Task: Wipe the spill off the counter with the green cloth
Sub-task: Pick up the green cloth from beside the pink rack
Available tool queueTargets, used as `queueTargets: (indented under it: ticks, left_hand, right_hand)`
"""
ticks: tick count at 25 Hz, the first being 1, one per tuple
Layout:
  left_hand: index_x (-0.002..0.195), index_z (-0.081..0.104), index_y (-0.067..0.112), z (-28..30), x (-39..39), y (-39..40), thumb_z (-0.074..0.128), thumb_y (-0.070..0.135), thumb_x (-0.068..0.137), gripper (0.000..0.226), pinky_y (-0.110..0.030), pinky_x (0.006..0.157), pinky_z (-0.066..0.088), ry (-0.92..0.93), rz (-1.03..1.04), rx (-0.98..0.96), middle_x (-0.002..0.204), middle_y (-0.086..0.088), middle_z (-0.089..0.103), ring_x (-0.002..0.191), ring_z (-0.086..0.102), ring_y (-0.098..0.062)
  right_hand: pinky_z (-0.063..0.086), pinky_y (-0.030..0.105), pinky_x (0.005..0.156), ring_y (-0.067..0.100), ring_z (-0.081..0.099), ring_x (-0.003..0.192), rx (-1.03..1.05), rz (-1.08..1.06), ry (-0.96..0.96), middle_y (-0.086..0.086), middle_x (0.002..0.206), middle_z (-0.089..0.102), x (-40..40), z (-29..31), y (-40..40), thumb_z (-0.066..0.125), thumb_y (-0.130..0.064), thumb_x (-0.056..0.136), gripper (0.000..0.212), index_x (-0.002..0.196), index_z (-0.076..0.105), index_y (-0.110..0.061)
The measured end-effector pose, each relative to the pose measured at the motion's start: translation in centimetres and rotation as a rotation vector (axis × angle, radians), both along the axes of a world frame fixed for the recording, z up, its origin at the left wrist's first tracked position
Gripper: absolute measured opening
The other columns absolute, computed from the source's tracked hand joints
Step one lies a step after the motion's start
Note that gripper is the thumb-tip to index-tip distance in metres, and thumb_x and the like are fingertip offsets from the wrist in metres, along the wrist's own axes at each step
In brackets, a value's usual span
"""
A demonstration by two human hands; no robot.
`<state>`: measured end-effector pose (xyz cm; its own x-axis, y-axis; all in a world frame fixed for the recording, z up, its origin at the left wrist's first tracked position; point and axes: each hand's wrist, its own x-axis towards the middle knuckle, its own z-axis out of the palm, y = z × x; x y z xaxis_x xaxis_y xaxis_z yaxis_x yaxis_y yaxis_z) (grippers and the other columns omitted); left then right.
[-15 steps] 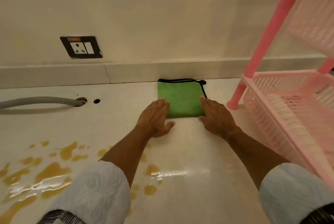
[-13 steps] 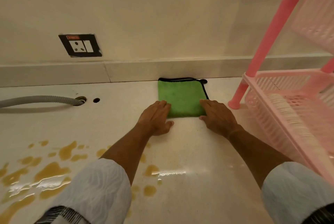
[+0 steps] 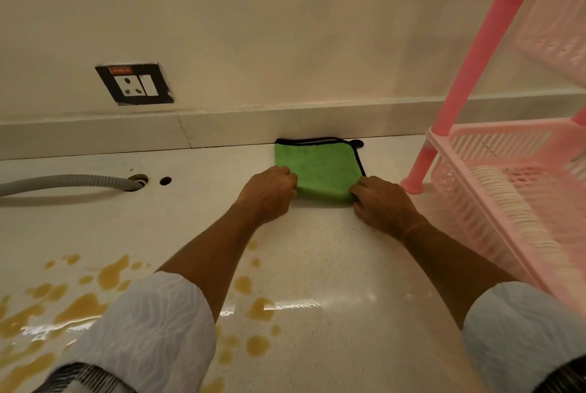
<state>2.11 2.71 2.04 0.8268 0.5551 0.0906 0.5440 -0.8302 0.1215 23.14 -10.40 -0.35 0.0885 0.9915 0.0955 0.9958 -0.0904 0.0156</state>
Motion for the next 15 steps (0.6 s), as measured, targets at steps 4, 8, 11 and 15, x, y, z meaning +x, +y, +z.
queueTargets:
  ticks: [4, 8, 11, 15]
  left_hand:
    - [0.098, 0.066, 0.004, 1.2, 0.2, 0.8, 0.052, 0.02, 0.095, 0.021, -0.042, 0.076, 0.052, -0.036, 0.008, -0.036, 0.094, -0.012, 0.062, 0.083, 0.057, -0.026]
    - [0.093, 0.069, 0.006, 2.0, 0.3, 1.7, 0.058, 0.013, 0.091, 0.013, -0.04, 0.074, 0.05, -0.025, 0.018, -0.069, 0.094, -0.012, 0.064, 0.083, 0.059, -0.027]
    - [0.094, 0.072, 0.01, 3.1, 0.4, 2.3, 0.065, 0.011, 0.085, 0.011, -0.035, 0.073, 0.049, -0.035, 0.066, -0.109, 0.095, -0.011, 0.069, 0.085, 0.061, -0.025]
    - [0.091, 0.075, 0.01, 6.0, 0.4, 3.1, 0.076, 0.012, 0.077, 0.014, -0.026, 0.069, 0.048, -0.096, 0.115, -0.146, 0.088, -0.007, 0.072, 0.073, 0.059, -0.015]
  right_hand:
    - [0.046, 0.032, 0.065, 0.022, 0.06, 0.079, 0.074, -0.063, 0.123, 0.008, 0.089, 0.065, 1.1, 0.9, 0.3, 0.053, -0.015, 0.091, 0.018, 0.098, 0.069, -0.009]
    - [0.046, 0.029, 0.067, 0.022, 0.064, 0.07, 0.112, -0.059, 0.276, 0.007, 0.079, 0.072, 2.4, 2.9, 1.1, 0.064, -0.012, 0.086, 0.011, 0.086, 0.074, -0.008]
    - [0.049, 0.027, 0.072, 0.018, 0.065, 0.069, 0.116, -0.038, 0.351, 0.007, 0.081, 0.076, 3.1, 4.8, 1.5, 0.073, -0.012, 0.082, 0.008, 0.088, 0.078, -0.008]
    - [0.045, 0.013, 0.062, 0.009, 0.065, 0.065, 0.083, -0.053, 0.447, 0.004, 0.08, 0.075, 3.8, 8.2, 2.7, 0.082, -0.013, 0.074, 0.018, 0.091, 0.078, -0.007]
